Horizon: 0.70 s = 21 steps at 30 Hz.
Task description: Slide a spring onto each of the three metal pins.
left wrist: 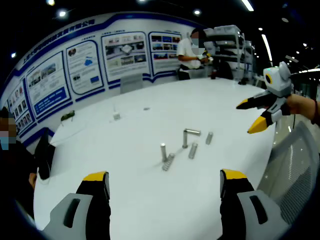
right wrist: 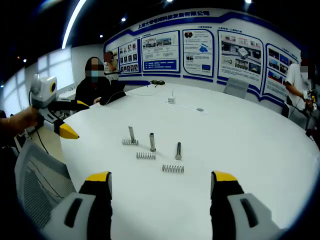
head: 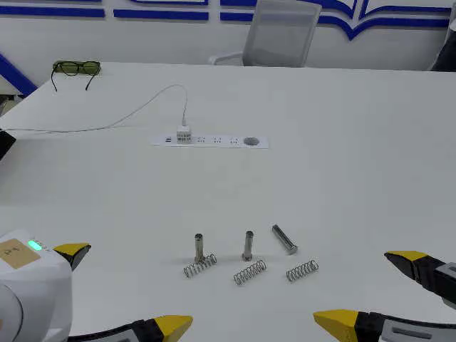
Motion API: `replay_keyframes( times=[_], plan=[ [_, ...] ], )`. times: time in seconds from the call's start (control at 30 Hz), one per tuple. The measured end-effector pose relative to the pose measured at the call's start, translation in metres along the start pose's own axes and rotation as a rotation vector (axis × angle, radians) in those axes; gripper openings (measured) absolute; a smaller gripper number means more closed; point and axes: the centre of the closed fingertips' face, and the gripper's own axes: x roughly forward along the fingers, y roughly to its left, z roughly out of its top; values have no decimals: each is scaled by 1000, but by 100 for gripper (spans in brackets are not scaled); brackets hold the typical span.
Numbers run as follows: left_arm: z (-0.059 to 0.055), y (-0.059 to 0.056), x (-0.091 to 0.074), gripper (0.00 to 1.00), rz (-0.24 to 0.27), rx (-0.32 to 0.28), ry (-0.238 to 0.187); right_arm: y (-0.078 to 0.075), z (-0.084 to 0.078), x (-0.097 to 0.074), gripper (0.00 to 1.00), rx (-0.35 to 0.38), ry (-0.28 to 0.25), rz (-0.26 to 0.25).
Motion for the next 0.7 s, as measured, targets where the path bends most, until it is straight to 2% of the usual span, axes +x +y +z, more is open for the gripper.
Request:
replay_keyframes(
  times=[0.53,0.7],
  plan=[
    [-1,0,-3,92,5,-8,6,2,-4,-3,79,9,0,-1],
    [-2,0,-3,92,3,-7,11,1,-2,-5,79,34,-17,-10]
  ],
)
